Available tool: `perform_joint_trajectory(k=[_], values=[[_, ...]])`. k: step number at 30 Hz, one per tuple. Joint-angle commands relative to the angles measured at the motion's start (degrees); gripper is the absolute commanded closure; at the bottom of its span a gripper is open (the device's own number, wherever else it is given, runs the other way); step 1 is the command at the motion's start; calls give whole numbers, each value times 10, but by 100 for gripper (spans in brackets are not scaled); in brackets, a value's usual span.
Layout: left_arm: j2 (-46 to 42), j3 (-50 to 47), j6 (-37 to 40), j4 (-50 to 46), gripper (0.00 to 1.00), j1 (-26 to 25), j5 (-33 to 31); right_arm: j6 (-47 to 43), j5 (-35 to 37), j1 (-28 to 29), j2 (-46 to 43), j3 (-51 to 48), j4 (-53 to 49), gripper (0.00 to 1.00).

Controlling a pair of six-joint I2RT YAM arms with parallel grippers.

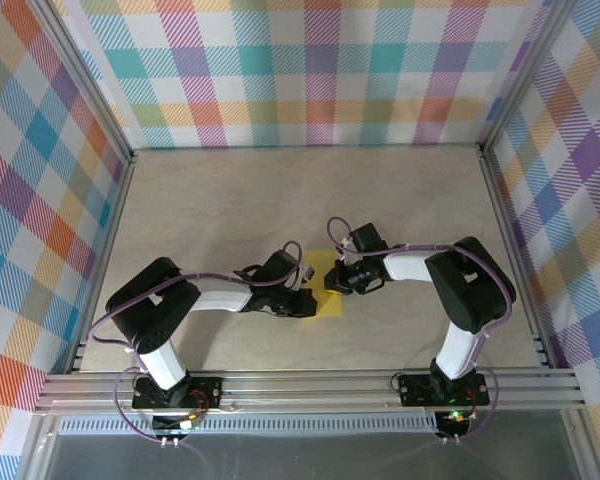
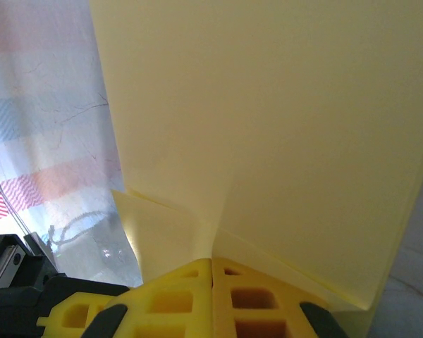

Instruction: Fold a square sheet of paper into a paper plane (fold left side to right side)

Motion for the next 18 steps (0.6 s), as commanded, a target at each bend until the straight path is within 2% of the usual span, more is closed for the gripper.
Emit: perform_joint_trajectory(k=[1, 8, 18], values=[[-9, -35, -16, -5, 100, -5, 5, -12, 53, 0, 36, -14, -65, 100], [-20, -79, -50, 57, 100, 1, 14, -10, 41, -3, 40, -11, -58, 100], [-94, -65, -42, 19, 100, 26, 25, -8, 34, -3, 33, -12, -55, 100]])
